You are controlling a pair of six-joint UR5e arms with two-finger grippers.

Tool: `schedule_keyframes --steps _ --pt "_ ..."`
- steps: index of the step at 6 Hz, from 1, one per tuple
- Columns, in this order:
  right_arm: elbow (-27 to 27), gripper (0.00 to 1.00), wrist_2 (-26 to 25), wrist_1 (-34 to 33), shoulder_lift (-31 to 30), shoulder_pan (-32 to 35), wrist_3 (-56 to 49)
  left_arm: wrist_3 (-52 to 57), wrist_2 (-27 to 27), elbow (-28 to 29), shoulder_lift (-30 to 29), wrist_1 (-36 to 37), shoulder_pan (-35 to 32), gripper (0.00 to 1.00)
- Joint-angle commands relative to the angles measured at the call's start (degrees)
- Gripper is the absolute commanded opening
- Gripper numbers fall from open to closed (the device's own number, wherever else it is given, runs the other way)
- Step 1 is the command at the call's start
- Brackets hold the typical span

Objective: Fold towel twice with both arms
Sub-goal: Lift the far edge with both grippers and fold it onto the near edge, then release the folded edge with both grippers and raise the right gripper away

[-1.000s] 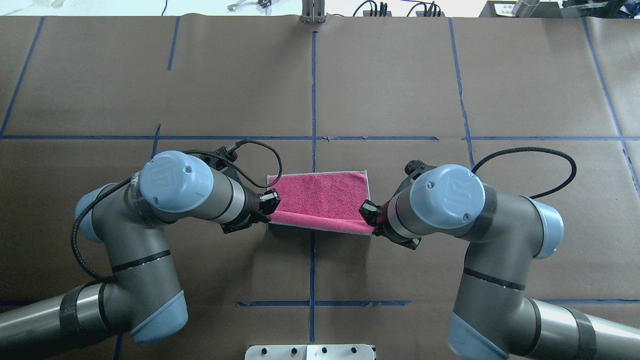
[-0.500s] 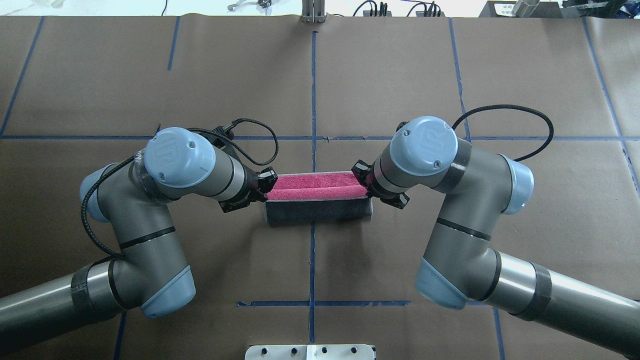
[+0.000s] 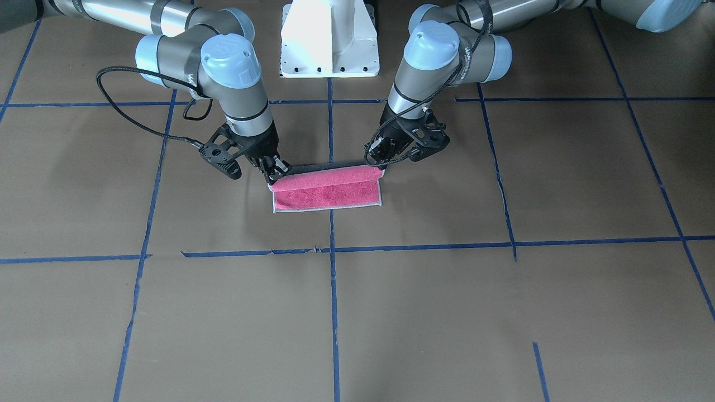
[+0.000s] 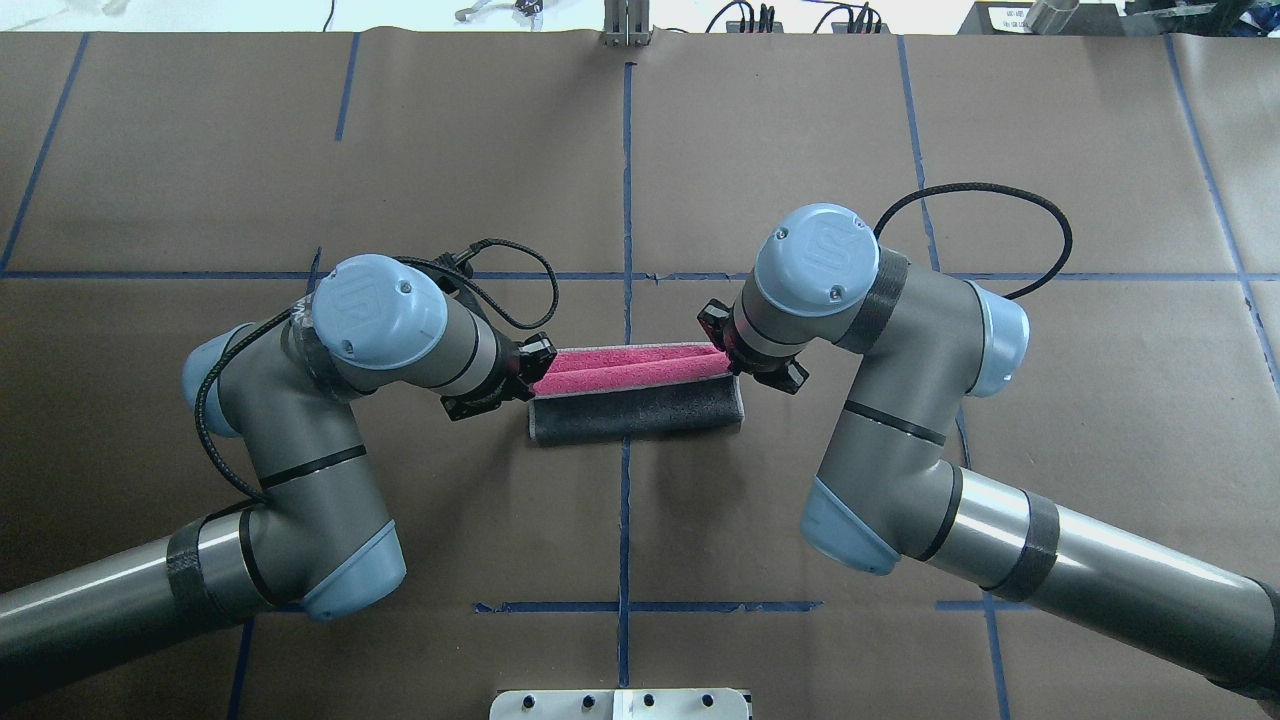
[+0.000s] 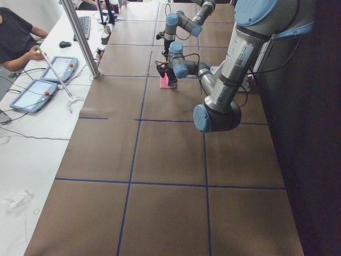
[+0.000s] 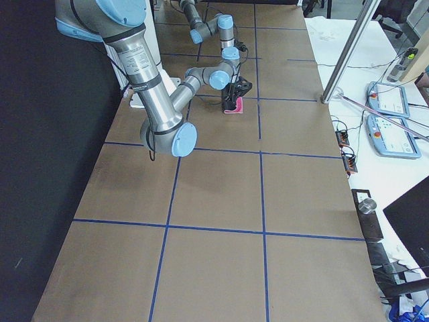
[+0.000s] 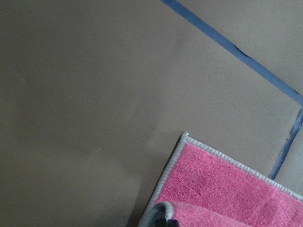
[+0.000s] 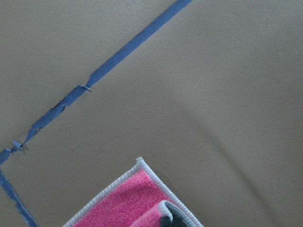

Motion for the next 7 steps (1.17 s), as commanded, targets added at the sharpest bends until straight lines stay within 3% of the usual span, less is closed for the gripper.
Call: schedule_keyframes --steps 1,2,3,4,7 --pt "-0.4 0.16 0.1 0.0 0.2 0.0 -0.2 0.1 0.0 2.6 -1.1 -1.7 -0.8 0.08" --pt "-0.4 0.28 0.1 0.0 0.2 0.1 -0.3 0.1 0.0 4.3 -1.3 -3.9 -1.3 0.21" --pt "-0.4 0.57 0.1 0.0 0.3 0.5 -0.3 0.3 0.0 5.1 -1.5 -5.0 -1.8 0.46" --pt "-0.3 0.6 2.4 0.0 0.6 2.0 -0.3 0.3 -0.2 5.0 -1.7 -5.1 -3.0 0.64" --pt "1.0 0.67 8.6 0.2 0.2 4.7 -2.0 -0.2 -2.5 3.8 -1.1 -5.1 -2.5 0.66"
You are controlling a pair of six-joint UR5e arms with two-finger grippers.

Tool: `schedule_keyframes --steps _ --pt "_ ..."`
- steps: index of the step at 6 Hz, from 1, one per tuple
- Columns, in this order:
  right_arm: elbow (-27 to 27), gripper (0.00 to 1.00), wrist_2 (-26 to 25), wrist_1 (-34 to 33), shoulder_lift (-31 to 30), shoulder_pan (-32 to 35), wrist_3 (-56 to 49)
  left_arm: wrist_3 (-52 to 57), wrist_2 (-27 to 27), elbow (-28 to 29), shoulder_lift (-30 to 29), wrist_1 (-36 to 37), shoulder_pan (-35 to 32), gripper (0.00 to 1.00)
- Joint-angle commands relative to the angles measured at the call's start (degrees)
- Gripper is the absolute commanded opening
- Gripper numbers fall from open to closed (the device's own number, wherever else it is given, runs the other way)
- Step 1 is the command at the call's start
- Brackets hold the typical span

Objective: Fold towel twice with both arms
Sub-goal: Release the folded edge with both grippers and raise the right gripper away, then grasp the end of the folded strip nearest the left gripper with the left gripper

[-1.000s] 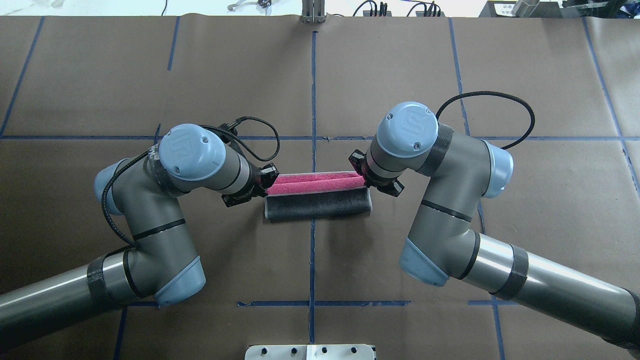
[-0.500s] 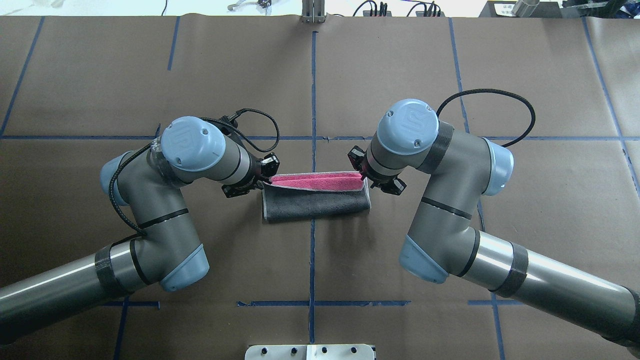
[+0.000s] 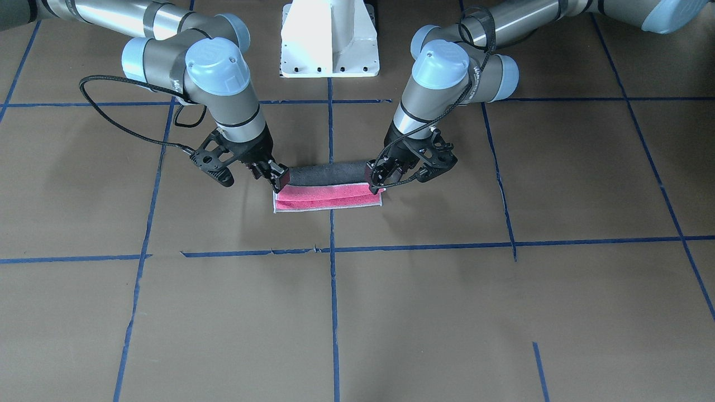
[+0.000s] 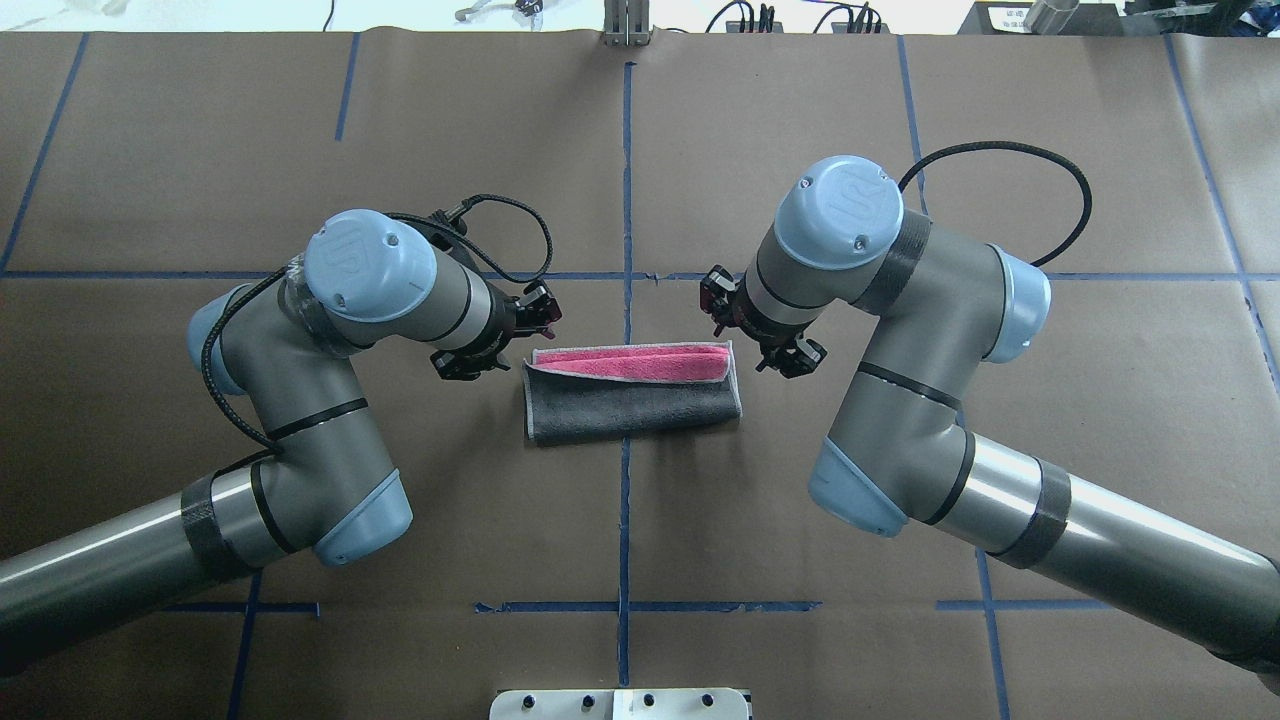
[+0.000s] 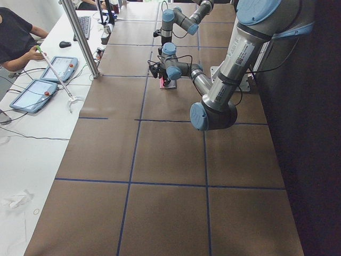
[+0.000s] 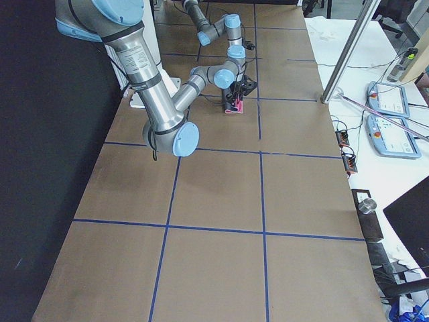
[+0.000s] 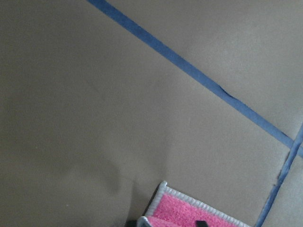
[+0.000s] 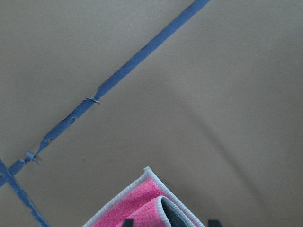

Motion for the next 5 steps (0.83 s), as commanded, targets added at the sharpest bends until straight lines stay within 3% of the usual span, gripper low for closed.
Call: schedule_keyframes --steps 1,2,5 --pt "1.7 0.67 7.9 0.0 -0.7 5.6 -1.9 -0.7 -2.2 -0.5 0.3 0.7 1.6 0.65" --pt "1.7 0.68 8.8 0.1 -1.7 5.9 -3.3 -8.0 -2.1 -0.5 0.6 0.8 2.5 0.65" --pt "1.9 0.7 8.9 0.0 -1.7 6.2 -3.3 -9.5 -1.6 -0.3 1.8 0.9 4.6 0.66"
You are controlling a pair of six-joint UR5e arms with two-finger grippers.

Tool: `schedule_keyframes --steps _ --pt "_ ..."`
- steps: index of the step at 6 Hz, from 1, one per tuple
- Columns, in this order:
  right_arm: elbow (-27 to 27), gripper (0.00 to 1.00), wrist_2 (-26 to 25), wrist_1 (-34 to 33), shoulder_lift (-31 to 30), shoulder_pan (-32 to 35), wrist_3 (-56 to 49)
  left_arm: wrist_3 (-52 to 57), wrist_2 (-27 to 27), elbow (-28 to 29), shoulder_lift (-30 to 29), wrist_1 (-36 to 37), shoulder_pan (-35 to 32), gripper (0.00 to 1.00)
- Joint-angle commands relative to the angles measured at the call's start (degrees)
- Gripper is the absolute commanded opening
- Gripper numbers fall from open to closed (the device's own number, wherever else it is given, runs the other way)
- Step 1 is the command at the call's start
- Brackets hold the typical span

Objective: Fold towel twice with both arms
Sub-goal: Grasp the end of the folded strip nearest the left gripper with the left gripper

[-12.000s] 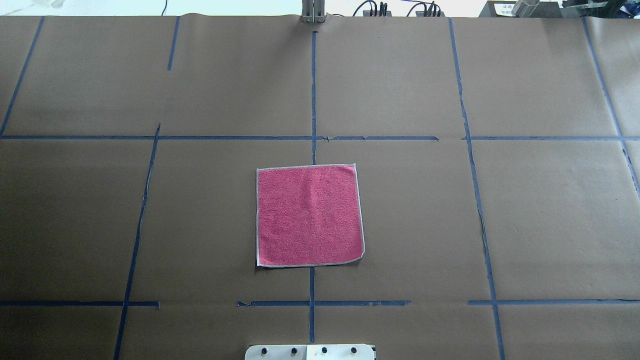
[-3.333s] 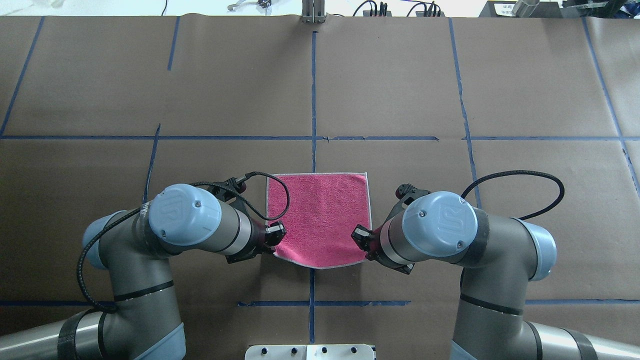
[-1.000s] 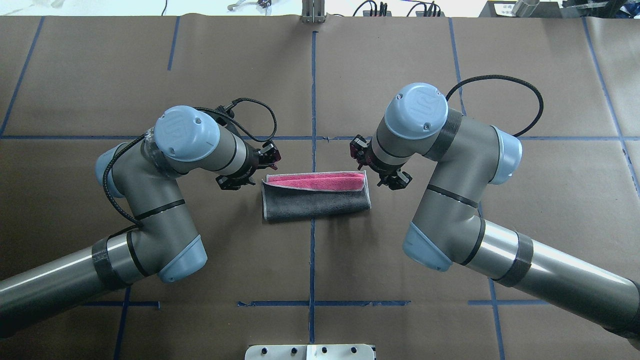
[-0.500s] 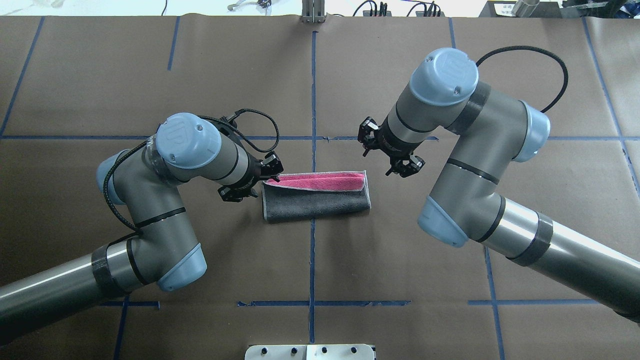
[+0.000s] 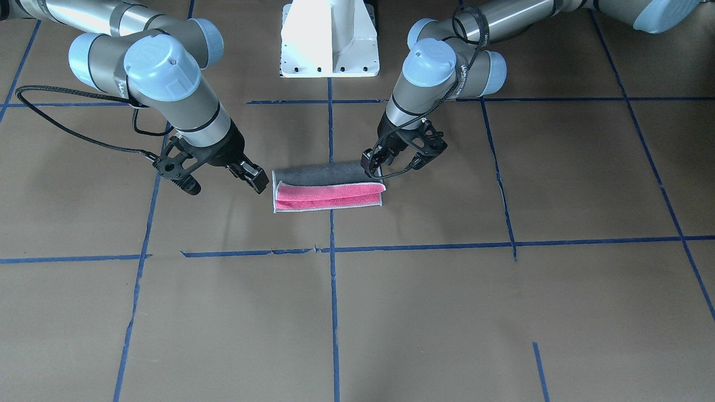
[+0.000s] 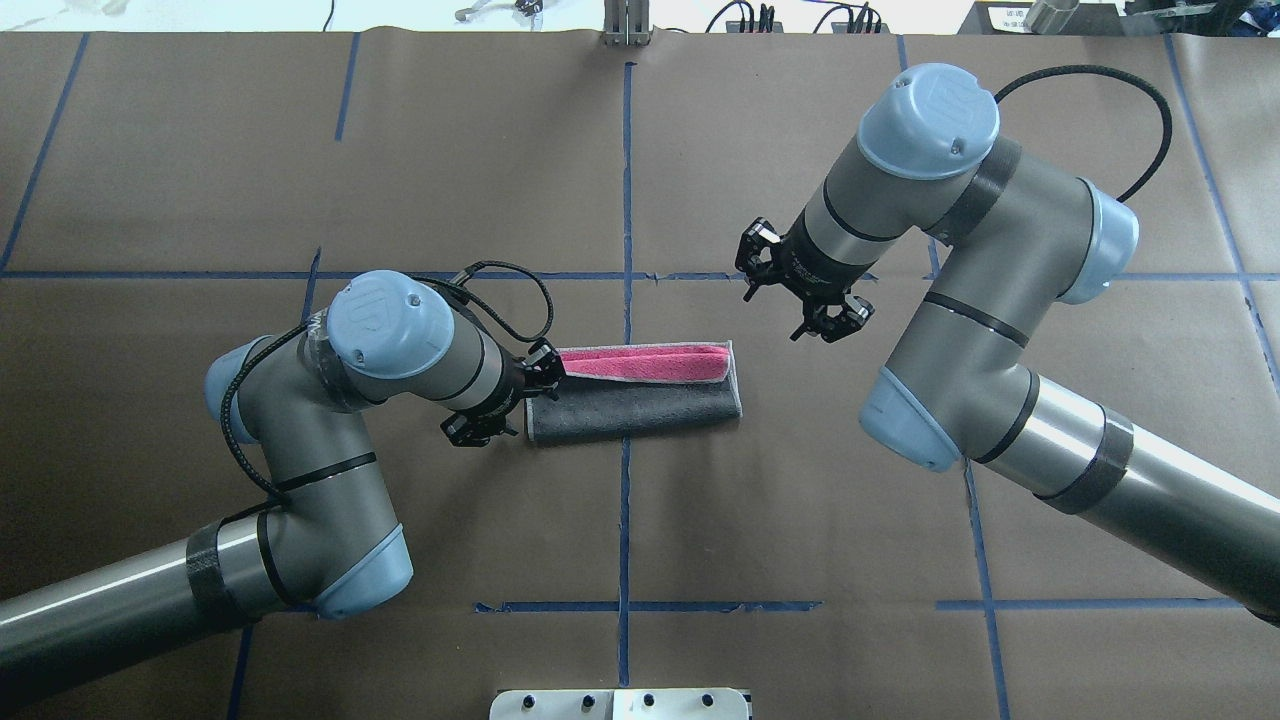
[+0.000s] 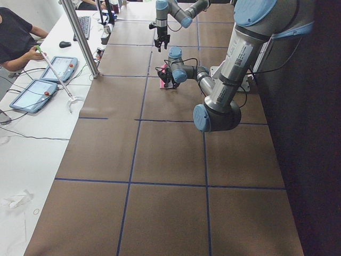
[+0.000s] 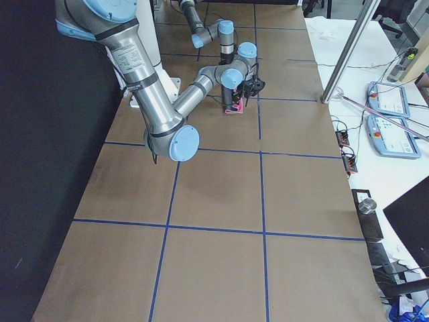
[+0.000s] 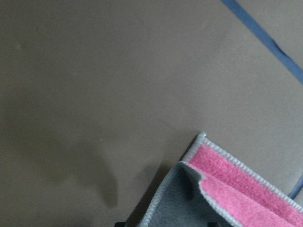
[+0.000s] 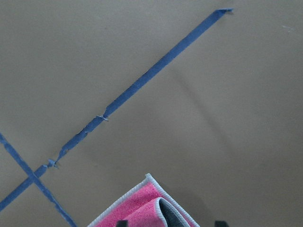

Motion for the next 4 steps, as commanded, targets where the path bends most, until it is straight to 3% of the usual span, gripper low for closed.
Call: schedule_keyframes --steps 1,2,4 --pt "0.5 0.74 0.1 -0.1 -0.1 0.1 0.0 -1.7 0.0 -0.4 0.0 0.5 0.4 0.69" --pt "1.1 1.0 0.1 -0.1 -0.1 0.3 0.0 -2.4 0.0 -0.4 -0.1 0.5 0.5 0.69" --pt "2.0 1.0 0.2 -0.1 -1.1 0.6 0.0 -2.5 0.1 -0.2 0.1 0.5 1.9 0.69"
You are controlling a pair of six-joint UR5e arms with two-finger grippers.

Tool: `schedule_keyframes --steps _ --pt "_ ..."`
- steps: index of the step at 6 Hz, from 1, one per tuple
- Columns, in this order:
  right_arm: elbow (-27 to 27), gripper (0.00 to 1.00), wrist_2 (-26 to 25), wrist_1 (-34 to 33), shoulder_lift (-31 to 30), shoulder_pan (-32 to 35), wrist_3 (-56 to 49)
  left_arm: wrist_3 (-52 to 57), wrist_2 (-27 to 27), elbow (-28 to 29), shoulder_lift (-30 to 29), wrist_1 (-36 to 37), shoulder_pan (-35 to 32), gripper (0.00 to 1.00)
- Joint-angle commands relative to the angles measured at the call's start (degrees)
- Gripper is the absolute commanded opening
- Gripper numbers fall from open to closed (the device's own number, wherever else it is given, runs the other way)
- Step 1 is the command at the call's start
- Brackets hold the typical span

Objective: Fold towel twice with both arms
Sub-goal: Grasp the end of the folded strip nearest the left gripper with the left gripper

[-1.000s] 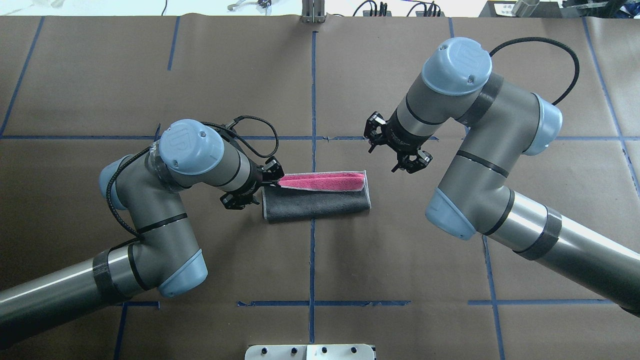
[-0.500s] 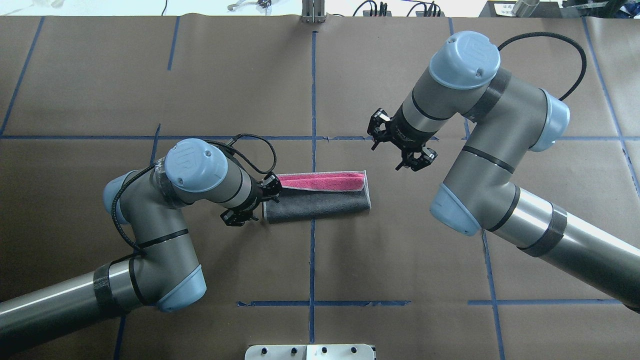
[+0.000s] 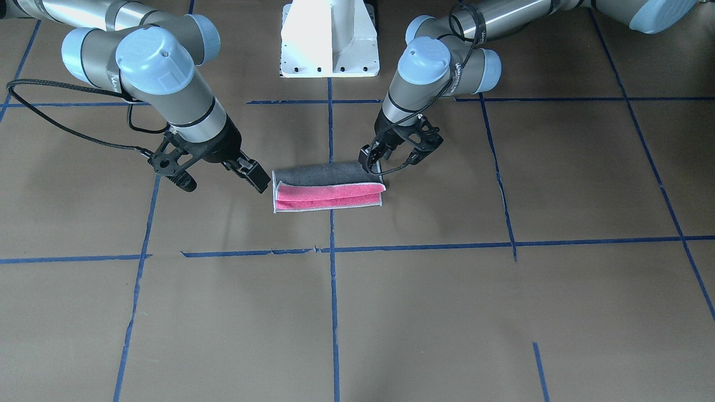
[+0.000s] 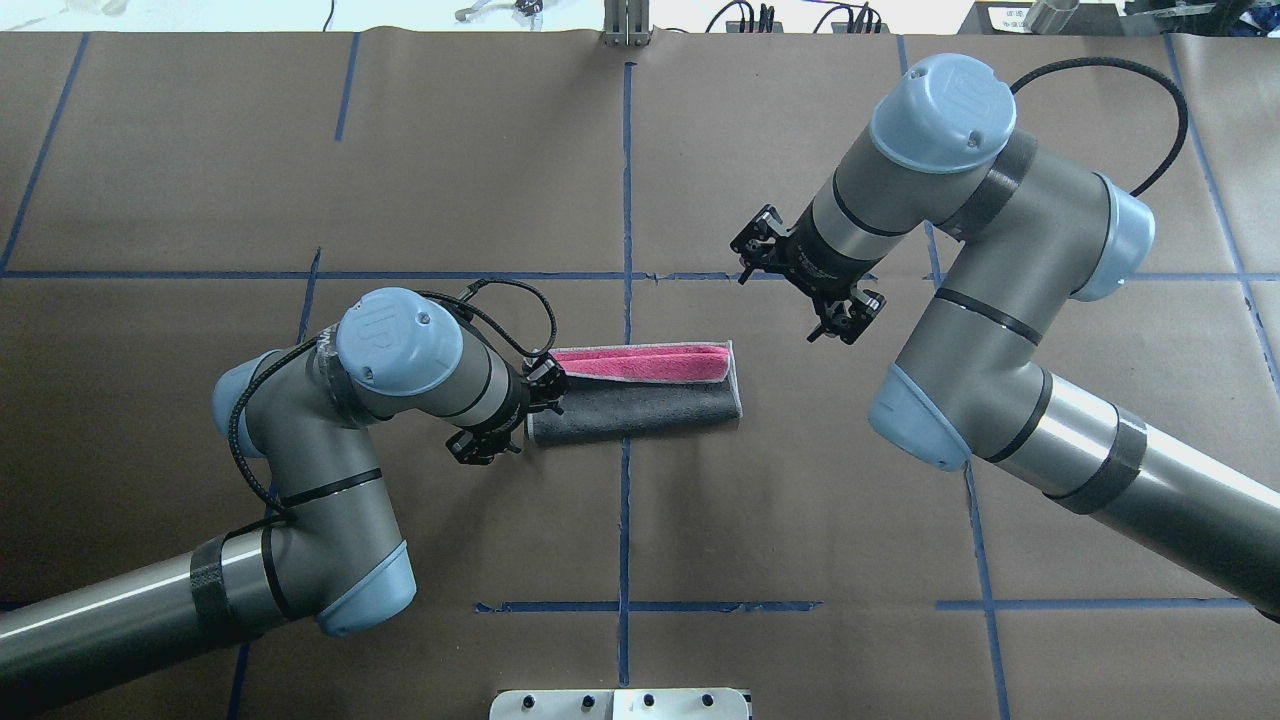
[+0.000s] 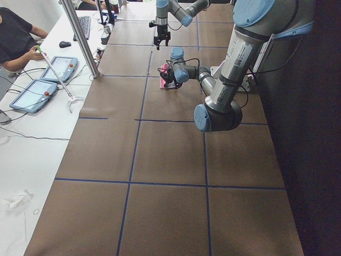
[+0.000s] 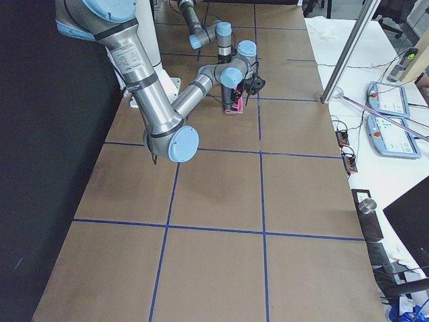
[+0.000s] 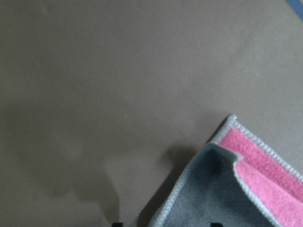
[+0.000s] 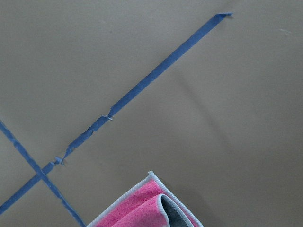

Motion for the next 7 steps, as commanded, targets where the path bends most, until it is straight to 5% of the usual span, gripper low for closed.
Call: schedule_keyframes --steps 1,2,3,4,7 --pt "0.5 1.0 0.1 0.0 -0.5 0.0 0.0 -0.1 0.1 0.5 0.0 0.0 1.1 0.69" --pt "0.5 1.0 0.0 0.0 -0.6 0.0 0.0 -0.1 0.0 0.4 0.0 0.0 1.1 0.53" --pt "1.1 1.0 0.0 -0.1 -0.7 0.0 0.0 -0.1 0.0 0.3 0.0 0.0 1.0 0.2" --pt "1.4 1.0 0.0 -0.2 -0.8 0.1 0.0 0.0 0.1 0.0 0.0 0.0 0.9 0.02" --pt "1.9 1.0 0.0 -0.2 -1.4 0.3 0.0 1.0 -1.5 -6.4 1.2 3.3 -3.8 0.0"
